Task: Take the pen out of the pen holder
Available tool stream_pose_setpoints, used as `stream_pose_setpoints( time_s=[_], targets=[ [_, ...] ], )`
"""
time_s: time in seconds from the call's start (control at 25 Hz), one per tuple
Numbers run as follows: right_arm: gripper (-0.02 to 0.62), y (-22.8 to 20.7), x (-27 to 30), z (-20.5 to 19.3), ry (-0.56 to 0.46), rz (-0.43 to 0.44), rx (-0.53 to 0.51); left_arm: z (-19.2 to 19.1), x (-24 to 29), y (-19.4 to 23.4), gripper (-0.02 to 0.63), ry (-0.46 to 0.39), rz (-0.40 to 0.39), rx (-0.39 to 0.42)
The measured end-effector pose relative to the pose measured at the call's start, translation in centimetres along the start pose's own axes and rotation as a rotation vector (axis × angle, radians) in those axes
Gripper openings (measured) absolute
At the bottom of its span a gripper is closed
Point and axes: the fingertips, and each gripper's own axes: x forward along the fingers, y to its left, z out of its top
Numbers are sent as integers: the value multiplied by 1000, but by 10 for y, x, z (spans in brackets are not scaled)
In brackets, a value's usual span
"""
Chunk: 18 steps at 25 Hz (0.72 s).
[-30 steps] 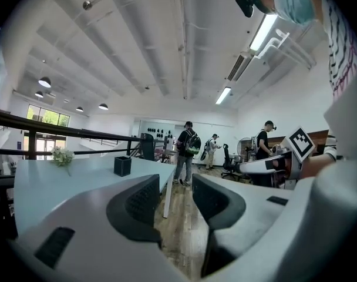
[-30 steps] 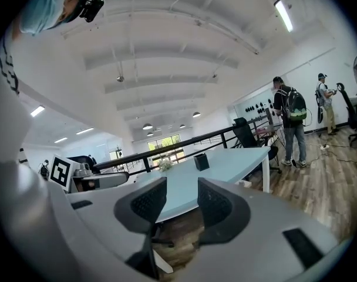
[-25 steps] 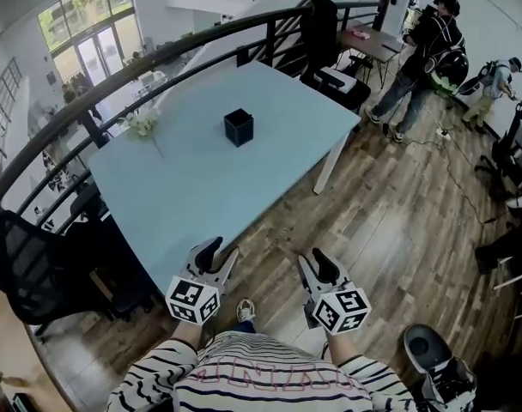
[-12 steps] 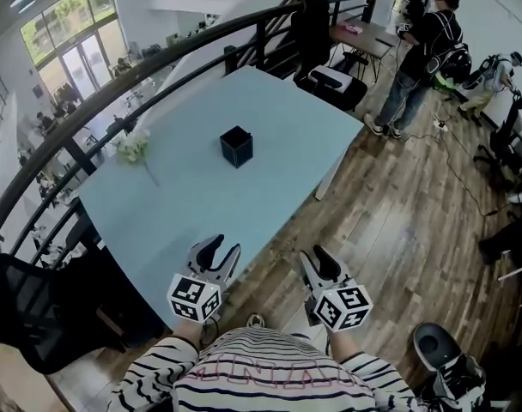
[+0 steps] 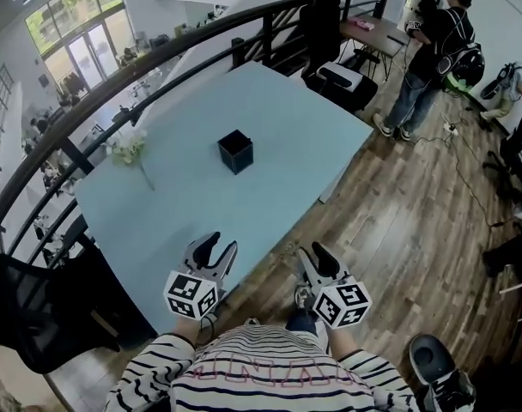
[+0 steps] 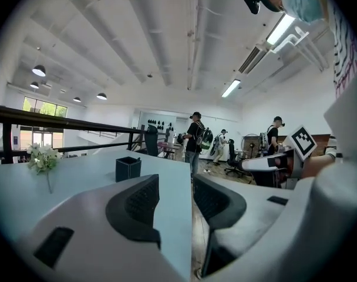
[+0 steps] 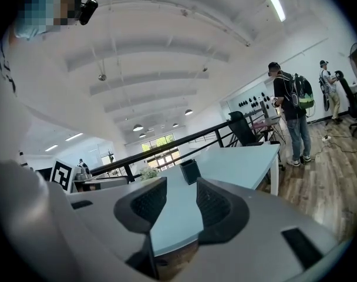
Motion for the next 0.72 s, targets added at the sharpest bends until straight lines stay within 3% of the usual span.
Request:
stream_pose_setpoints(
  time_s=[0.72],
  targets=[
    [156, -131, 75, 55, 117, 297, -72, 29, 125, -10, 158, -51, 299, -45]
  ],
)
